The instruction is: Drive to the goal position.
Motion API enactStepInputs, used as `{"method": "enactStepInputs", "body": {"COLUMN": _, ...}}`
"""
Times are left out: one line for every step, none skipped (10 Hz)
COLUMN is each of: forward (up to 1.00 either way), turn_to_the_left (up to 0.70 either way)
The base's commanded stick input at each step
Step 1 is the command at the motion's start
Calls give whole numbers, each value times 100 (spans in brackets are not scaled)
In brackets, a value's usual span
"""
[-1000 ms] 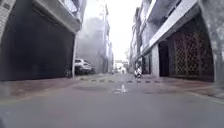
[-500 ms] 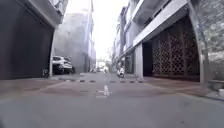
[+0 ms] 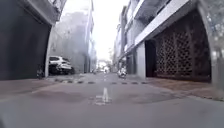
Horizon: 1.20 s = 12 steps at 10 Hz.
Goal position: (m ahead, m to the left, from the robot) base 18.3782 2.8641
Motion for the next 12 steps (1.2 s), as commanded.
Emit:
{"method": "enactStepInputs", "body": {"forward": 100, "turn_to_the_left": 11}}
{"method": "enactStepInputs", "body": {"forward": 100, "turn_to_the_left": 40}}
{"method": "enactStepInputs", "body": {"forward": 100, "turn_to_the_left": 40}}
{"method": "enactStepInputs", "body": {"forward": 100, "turn_to_the_left": 30}}
{"method": "enactStepInputs", "body": {"forward": 100, "turn_to_the_left": 0}}
{"method": "enactStepInputs", "body": {"forward": 100, "turn_to_the_left": 0}}
{"method": "enactStepInputs", "body": {"forward": 100, "turn_to_the_left": 0}}
{"method": "enactStepInputs", "body": {"forward": 100, "turn_to_the_left": 0}}
{"method": "enactStepInputs", "body": {"forward": 100, "turn_to_the_left": 0}}
{"method": "enactStepInputs", "body": {"forward": 100, "turn_to_the_left": 0}}
{"method": "enactStepInputs", "body": {"forward": 100, "turn_to_the_left": 0}}
{"method": "enactStepInputs", "body": {"forward": 100, "turn_to_the_left": 0}}
